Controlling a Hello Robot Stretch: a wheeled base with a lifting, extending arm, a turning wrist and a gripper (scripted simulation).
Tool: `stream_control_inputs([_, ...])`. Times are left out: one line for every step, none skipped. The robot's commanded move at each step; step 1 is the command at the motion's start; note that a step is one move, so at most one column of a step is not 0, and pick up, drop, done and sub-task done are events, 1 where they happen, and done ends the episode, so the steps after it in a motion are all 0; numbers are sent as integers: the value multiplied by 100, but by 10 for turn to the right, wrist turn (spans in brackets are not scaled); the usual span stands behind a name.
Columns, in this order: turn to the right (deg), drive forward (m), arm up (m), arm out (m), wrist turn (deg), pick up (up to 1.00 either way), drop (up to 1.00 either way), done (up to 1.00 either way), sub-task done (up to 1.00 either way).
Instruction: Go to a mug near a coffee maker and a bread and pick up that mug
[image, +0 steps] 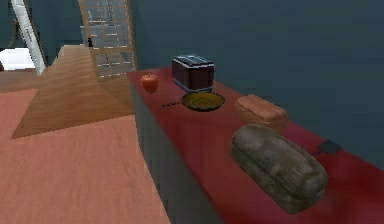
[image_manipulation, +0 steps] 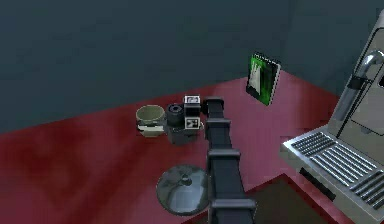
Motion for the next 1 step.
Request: stream_control_inputs([0, 0, 10, 0, 0, 0, 0, 0, 0])
